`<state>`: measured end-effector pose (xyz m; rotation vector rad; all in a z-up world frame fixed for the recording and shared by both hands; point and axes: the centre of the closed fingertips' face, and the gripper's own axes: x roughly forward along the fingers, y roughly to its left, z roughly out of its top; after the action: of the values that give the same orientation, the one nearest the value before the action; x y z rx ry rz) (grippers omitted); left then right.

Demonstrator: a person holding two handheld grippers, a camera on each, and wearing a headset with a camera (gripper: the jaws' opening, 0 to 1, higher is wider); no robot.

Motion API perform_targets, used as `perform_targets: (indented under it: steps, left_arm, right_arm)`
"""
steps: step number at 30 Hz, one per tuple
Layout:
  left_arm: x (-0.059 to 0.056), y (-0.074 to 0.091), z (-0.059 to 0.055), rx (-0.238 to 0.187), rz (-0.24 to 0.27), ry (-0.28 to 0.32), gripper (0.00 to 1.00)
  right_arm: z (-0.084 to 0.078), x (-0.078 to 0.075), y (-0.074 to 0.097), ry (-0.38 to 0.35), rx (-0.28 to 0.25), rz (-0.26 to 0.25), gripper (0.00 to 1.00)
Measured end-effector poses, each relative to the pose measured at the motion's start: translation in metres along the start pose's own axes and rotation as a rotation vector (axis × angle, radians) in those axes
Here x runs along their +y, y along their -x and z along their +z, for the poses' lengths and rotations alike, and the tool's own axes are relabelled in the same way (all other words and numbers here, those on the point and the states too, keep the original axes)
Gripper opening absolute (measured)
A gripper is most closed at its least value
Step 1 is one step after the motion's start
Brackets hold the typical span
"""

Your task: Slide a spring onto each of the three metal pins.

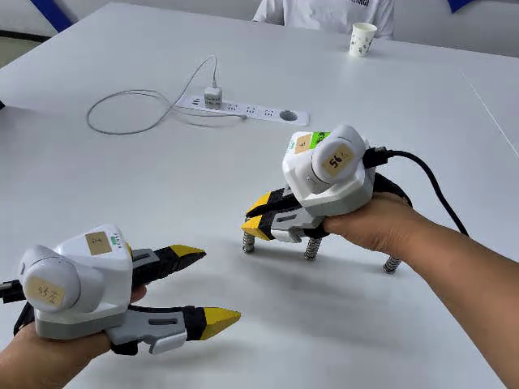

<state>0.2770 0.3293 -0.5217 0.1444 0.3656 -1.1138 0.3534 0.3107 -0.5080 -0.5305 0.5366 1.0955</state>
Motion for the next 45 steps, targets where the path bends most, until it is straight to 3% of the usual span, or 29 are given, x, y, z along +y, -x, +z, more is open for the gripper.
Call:
perform_targets:
  steps: [34,45]
  left_arm:
    - [0.0016,-0.0011,-0.0012,0.001,0.001,0.007,0.6]
    - [0.0006,-0.0013,-0.001,0.0,0.0,0.006,0.6]
  right_arm:
    - [-0.0089,0.0014,-0.0065,-0.007,0.019,0.008,0.12]
    - [-0.009,0.0007,-0.0056,-0.018,0.017,0.004,0.19]
